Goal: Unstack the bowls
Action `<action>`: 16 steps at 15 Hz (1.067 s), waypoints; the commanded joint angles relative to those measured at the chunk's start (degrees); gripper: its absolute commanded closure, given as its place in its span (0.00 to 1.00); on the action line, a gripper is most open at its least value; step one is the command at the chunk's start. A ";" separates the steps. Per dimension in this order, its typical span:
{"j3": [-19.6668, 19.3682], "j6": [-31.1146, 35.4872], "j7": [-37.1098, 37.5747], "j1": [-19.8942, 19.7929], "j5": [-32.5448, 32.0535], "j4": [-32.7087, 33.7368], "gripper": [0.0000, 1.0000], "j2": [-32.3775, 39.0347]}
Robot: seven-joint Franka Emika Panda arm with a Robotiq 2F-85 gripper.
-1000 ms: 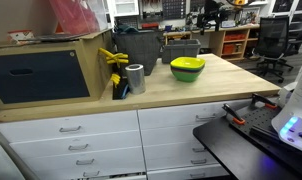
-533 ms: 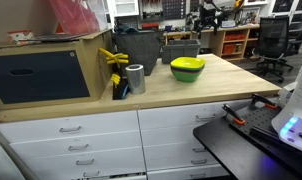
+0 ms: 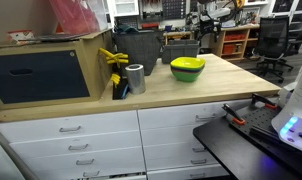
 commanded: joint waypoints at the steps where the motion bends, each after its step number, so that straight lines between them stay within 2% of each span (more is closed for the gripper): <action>1: -1.57 -0.94 2.63 0.77 -2.11 2.82 0.00 3.22; 16: -4.10 1.30 2.09 1.38 -0.87 3.23 0.00 11.14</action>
